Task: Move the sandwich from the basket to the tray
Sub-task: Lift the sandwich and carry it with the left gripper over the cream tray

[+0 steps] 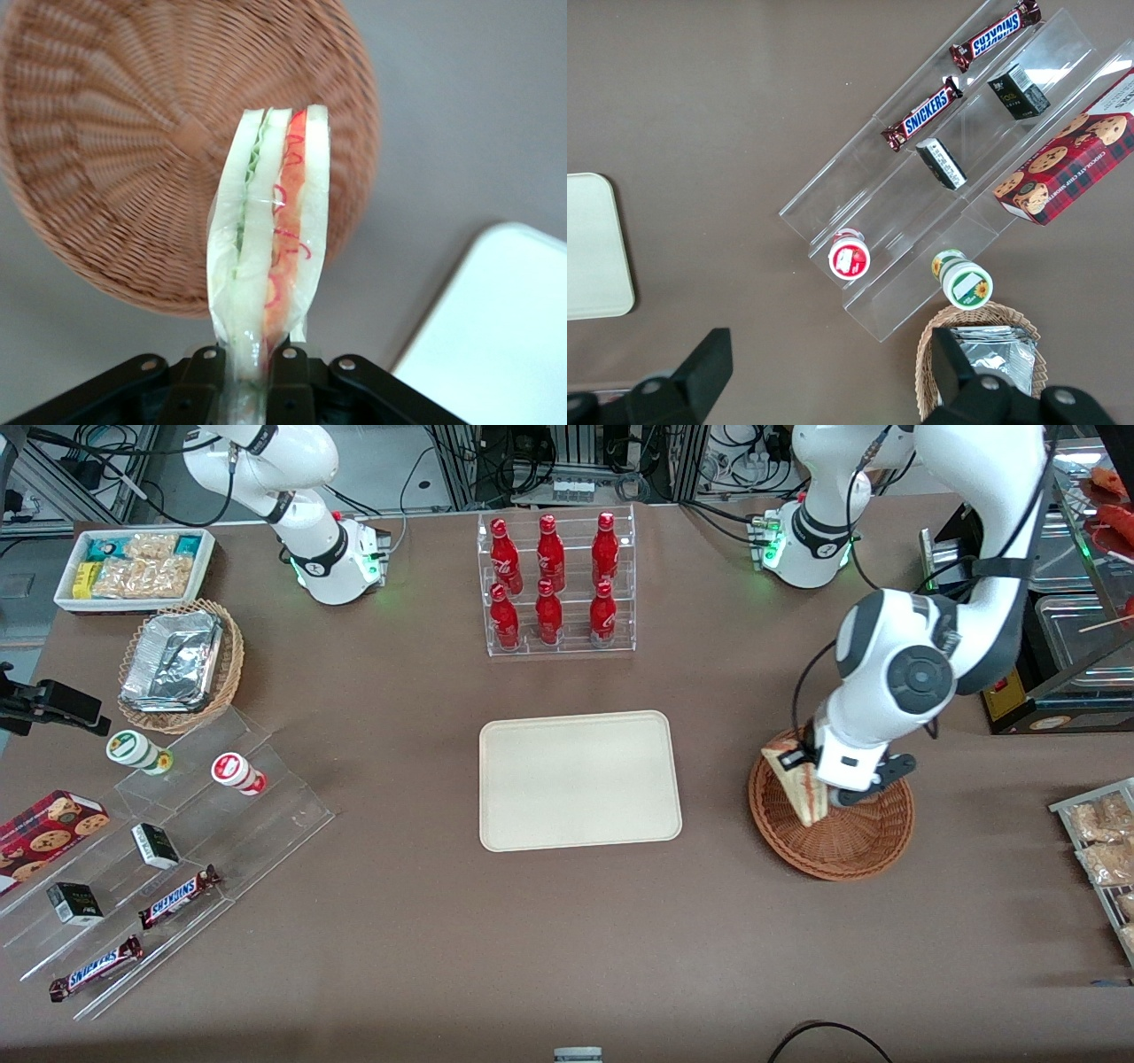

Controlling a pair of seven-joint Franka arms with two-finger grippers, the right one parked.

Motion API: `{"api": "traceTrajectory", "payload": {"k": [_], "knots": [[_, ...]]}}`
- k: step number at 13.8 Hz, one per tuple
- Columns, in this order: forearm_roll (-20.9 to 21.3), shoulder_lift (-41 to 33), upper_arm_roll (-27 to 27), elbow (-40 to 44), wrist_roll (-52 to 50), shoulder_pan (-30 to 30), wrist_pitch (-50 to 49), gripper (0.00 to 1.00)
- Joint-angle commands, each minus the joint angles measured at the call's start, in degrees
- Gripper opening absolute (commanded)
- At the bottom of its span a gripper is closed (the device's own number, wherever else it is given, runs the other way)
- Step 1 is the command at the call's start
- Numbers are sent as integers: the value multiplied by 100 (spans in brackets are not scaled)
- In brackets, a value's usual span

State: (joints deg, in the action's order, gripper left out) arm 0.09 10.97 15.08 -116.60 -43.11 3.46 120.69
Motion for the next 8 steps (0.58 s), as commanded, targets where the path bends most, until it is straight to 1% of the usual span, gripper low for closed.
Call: {"api": "traceTrajectory", "payload": {"k": [1,2,3,4,7,8], "knots": [[61,116,432,252,92,-3,-98,0],[52,212,617,339,31,49,-98,0],[43,387,679,505,-22,172,-89,0],[35,632,680,716,-144,399,-81,0],[113,1441,654,1559,-1039,1120,-81,0],[244,1644,654,1779,-1233,1296,-81,0]]}}
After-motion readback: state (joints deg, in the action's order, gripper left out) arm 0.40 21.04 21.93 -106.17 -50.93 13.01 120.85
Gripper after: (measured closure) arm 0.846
